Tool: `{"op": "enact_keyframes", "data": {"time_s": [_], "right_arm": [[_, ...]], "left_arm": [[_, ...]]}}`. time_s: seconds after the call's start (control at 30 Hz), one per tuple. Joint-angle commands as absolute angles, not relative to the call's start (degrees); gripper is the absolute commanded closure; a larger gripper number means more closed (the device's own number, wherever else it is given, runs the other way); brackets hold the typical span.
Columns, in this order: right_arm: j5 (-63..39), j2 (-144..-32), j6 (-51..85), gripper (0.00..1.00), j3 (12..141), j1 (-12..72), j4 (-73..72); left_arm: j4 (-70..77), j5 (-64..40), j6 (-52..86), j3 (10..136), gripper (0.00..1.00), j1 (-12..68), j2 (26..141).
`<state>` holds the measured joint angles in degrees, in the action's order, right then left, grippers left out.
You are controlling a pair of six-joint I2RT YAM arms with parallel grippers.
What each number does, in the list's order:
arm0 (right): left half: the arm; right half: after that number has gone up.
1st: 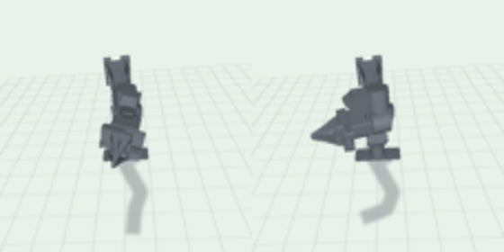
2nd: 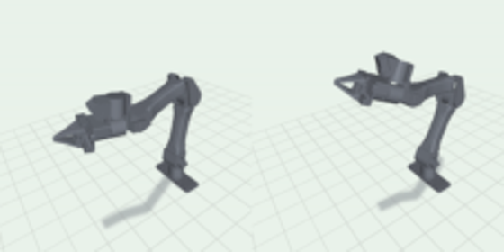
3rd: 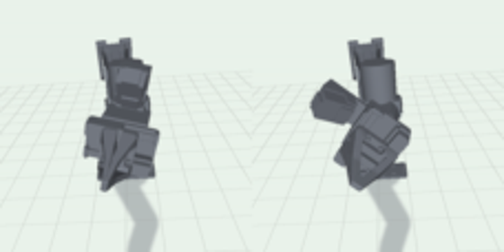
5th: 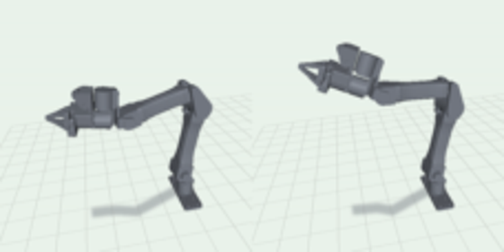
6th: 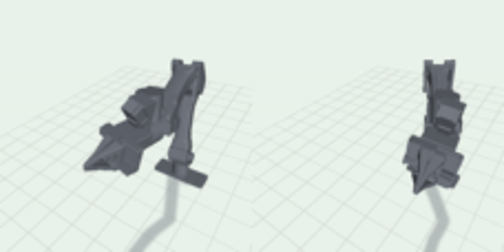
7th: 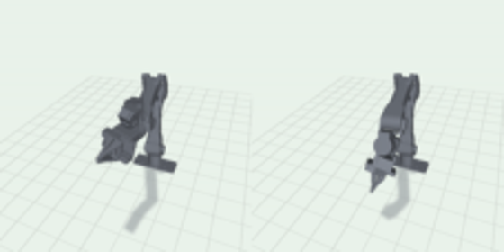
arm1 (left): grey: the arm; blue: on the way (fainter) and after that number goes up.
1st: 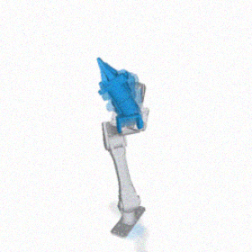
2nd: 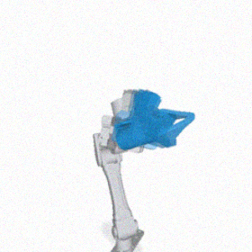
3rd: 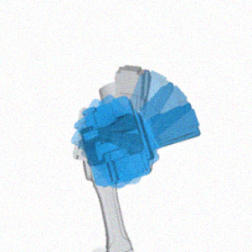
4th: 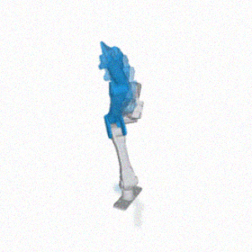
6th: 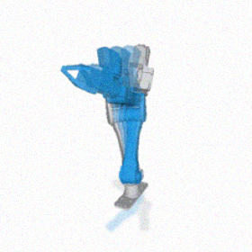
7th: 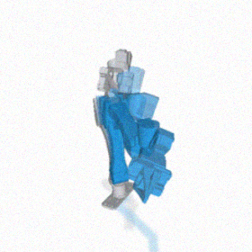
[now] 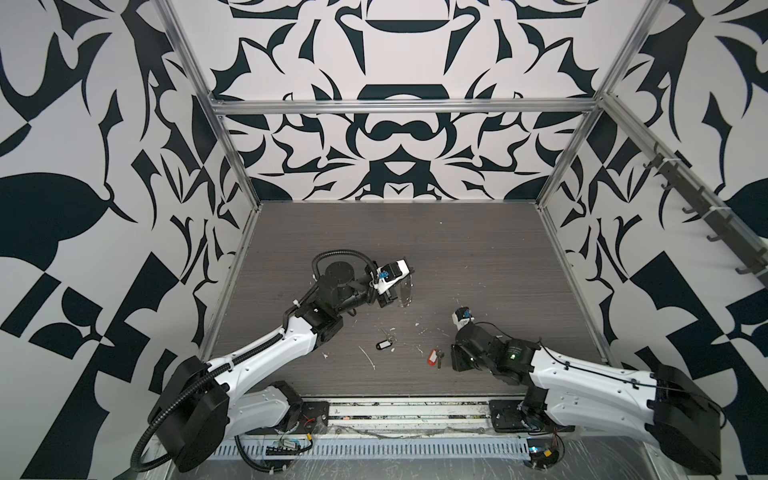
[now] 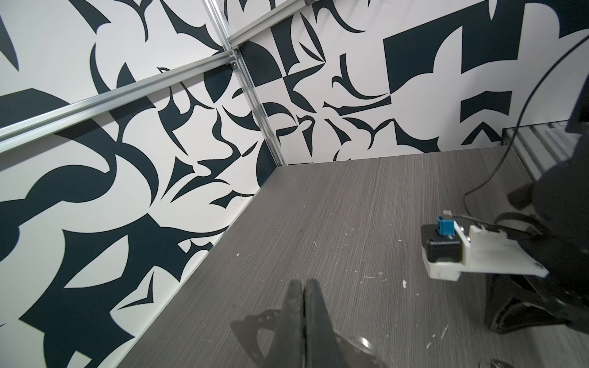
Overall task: Attach keys to a key ring
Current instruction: Rotate the key at the center of the table.
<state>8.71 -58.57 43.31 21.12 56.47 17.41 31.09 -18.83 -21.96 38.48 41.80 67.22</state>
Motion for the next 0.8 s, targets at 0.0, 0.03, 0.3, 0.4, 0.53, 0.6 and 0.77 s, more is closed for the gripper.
{"op": "enact_keyframes", "data": {"time_s": [0.0,0.03,0.3,0.4,0.53,0.6,0.77], "right_arm": [[7.30,-61.09,45.83,0.98,21.18,59.11,16.25],[7.29,-62.07,45.89,0.98,21.45,59.87,15.67],[7.83,-74.91,46.48,0.97,25.34,65.29,6.42],[7.24,-78.41,47.08,0.97,27.15,65.62,2.98],[10.49,-80.97,48.07,0.94,28.93,65.74,1.61],[13.26,-82.35,48.16,0.93,29.68,65.59,0.15],[16.23,-85.27,46.92,0.93,31.29,64.89,-1.09]], "left_arm": [[33.98,-18.92,-21.06,38.84,1.00,41.66,65.26],[33.95,-18.79,-21.01,38.70,1.00,41.70,65.18],[34.72,-18.69,-21.18,38.45,1.00,41.66,65.43],[34.79,-18.39,-21.27,38.45,1.00,41.66,65.41],[34.90,-16.93,-21.08,38.42,1.00,41.66,65.22],[35.15,-15.20,-19.99,38.41,1.00,41.66,64.91],[36.45,-13.28,-18.93,37.39,1.00,41.66,63.32]]}}
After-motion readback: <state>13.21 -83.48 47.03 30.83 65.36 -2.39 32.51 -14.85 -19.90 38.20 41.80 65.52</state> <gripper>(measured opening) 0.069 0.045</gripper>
